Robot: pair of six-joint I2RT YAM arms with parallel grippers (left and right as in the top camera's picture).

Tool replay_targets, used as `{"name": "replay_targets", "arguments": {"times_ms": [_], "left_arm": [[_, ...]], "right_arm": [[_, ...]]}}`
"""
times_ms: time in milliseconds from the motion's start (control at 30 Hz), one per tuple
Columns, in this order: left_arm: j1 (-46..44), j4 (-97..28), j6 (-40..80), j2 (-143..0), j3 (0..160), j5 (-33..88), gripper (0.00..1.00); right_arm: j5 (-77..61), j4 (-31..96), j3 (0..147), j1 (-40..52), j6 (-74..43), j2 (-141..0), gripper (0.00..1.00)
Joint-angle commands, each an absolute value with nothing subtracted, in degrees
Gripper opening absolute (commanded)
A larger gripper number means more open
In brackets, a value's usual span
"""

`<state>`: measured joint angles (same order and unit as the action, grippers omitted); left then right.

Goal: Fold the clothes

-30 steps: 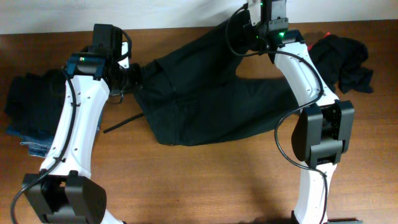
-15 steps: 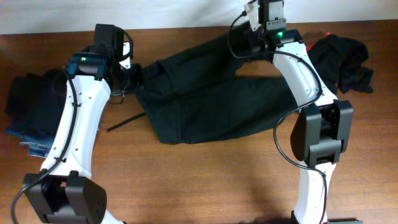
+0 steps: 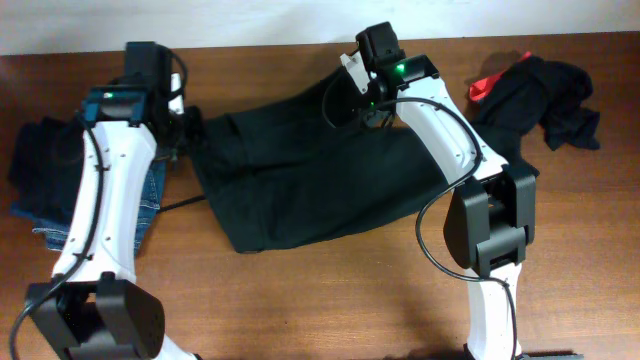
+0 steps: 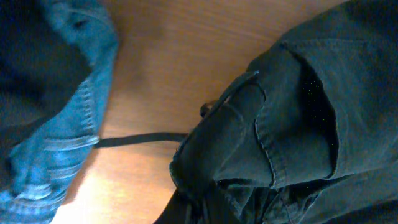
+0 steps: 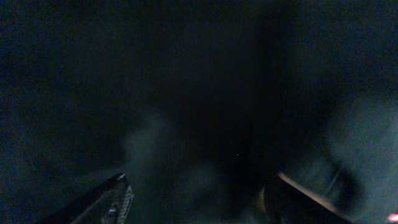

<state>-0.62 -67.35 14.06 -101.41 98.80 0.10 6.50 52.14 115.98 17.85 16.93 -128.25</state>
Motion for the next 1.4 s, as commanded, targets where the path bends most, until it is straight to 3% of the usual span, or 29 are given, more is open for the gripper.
{"name": "replay_targets", "arguments": {"times_ms": [0, 100, 233, 333, 600, 733, 933, 1100, 1267, 1367], "left_arm": [[1.7, -68.7, 13.2, -99.6, 99.2, -1.9, 0.10], [2.8, -70.0, 13.2, -99.6, 99.2, -1.9, 0.17], [4.0, -71.3, 13.2, -99.6, 99.2, -1.9, 0.49], [4.2, -72.1, 13.2, -99.6, 99.2, -1.0, 0.59], [-0.1, -74.3, 11.0, -99.6, 98.7, 5.1, 0.58], [-4.1, -74.6, 10.8, -99.6, 94.8, 5.1, 0.50], [-8.4, -73.7, 12.4, -99.6, 85.2, 5.2, 0.47], [-10.0, -67.2, 14.4, -99.6, 75.0, 6.9, 0.48], [-10.1, -55.3, 16.0, -99.6, 65.1, 8.1, 0.56], [-10.1, -48.7, 18.2, -99.7, 60.1, 8.3, 0.56]], "right_arm": [[5.8, 54.2, 117.2, 15.5, 9.3, -127.8, 0.73], [5.7, 56.9, 117.2, 12.8, 3.1, -127.8, 0.74], [3.9, 60.6, 117.2, 8.3, -1.6, -127.7, 0.74], [-1.2, 64.2, 117.2, 5.1, -1.6, -127.7, 0.74], [-10.4, 73.3, 117.2, -0.4, -1.6, -127.8, 0.73], [-10.5, 76.2, 117.2, -0.5, -0.8, -127.7, 0.73], [-13.0, 80.3, 117.2, -0.3, 1.0, -127.5, 0.72], [-20.1, 81.3, 117.2, -0.3, 3.2, -125.9, 0.69], [-20.2, 80.4, 117.2, -0.3, 3.2, -122.5, 0.69], [-20.2, 79.9, 117.2, -0.3, 3.2, -119.8, 0.70]]}}
